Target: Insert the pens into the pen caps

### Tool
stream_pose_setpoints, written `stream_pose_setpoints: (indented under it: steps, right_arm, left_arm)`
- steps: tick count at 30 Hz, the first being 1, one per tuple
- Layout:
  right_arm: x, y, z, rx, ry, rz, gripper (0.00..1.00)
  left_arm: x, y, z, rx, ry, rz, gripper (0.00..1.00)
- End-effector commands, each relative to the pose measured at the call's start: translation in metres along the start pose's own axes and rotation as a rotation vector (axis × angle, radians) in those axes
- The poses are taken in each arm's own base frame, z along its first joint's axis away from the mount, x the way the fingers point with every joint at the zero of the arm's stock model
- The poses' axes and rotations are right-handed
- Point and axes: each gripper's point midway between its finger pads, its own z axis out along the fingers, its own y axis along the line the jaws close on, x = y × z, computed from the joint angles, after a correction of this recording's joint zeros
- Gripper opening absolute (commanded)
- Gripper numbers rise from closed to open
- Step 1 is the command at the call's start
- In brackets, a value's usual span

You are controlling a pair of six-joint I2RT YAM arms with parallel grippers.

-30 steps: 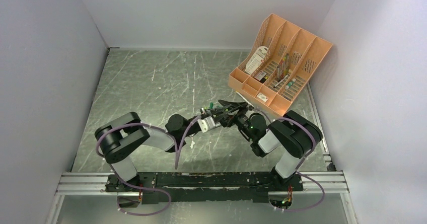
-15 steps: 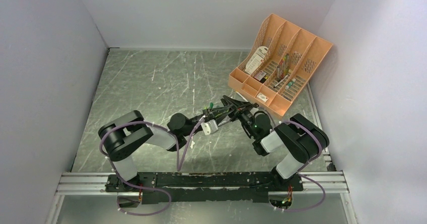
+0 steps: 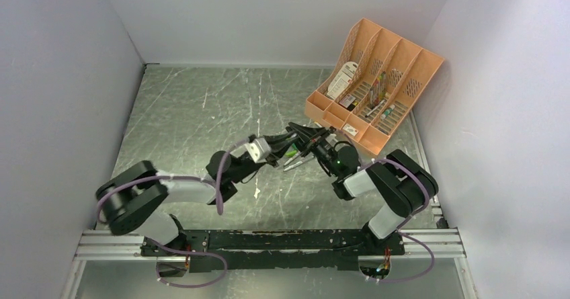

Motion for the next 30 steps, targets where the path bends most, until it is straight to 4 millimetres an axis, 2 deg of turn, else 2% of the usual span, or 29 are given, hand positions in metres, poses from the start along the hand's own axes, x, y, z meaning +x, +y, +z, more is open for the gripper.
stream_pose_setpoints:
  steps: [1,3,4,6,7,8,11,13,15,18,20,22,24,27,30]
  right_arm:
    - [0.02,0.041,-0.005,-0.192,0.147,-0.117,0.0]
    - [0.018,0.04,0.0,-0.185,0.169,-0.153,0.0]
    - [0.02,0.038,0.002,-0.183,0.186,-0.18,0.0]
    - [0.012,0.039,0.007,-0.187,0.186,-0.24,0.0]
    - [0.012,0.036,0.01,-0.182,0.197,-0.255,0.0]
    - [0.011,0.033,0.014,-0.176,0.207,-0.265,0.0]
    - [0.009,0.025,0.021,-0.163,0.214,-0.277,0.0]
    - [0.008,0.021,0.023,-0.162,0.212,-0.307,0.0]
    - [0.007,0.016,0.025,-0.158,0.216,-0.359,0.0]
    - [0.005,0.005,0.03,-0.118,0.224,-0.464,0.0]
    - [0.003,-0.002,0.034,-0.075,0.224,-0.548,0.0]
    - [0.001,-0.006,0.038,-0.029,0.225,-0.651,0.0]
    - [0.001,0.001,0.04,-0.012,0.207,-0.768,0.0]
    - [-0.004,0.01,0.042,0.056,0.165,-0.984,0.0]
    - [-0.003,0.02,0.034,0.111,0.139,-1.182,0.0]
  left_arm:
    - [-0.095,0.016,0.014,-0.06,-0.132,-0.328,0.15]
    - [-0.1,0.017,0.013,-0.059,-0.043,-0.358,0.26]
    - [-0.107,0.019,0.009,-0.068,-0.04,-0.371,0.4]
    - [-0.116,0.031,-0.004,-0.137,-0.073,-0.41,0.71]
    - [-0.12,0.043,-0.014,-0.217,-0.092,-0.485,0.96]
    - [-0.115,0.054,-0.024,-0.292,-0.083,-0.535,1.0]
    - [-0.1,0.068,-0.04,-0.346,0.005,-0.562,1.0]
    - [-0.091,0.071,-0.042,-0.353,0.059,-0.594,1.0]
    - [-0.082,0.074,-0.042,-0.356,0.129,-0.613,0.95]
    - [-0.064,0.088,-0.047,-0.401,0.223,-0.66,0.99]
    - [-0.059,0.089,-0.049,-0.372,0.237,-0.692,1.0]
    - [-0.058,0.089,-0.046,-0.333,0.235,-0.72,1.0]
    - [-0.06,0.089,-0.041,-0.269,0.229,-0.765,1.0]
    - [-0.079,0.083,-0.04,-0.098,0.129,-0.846,0.98]
    - [-0.095,0.076,-0.047,0.056,0.044,-0.934,0.89]
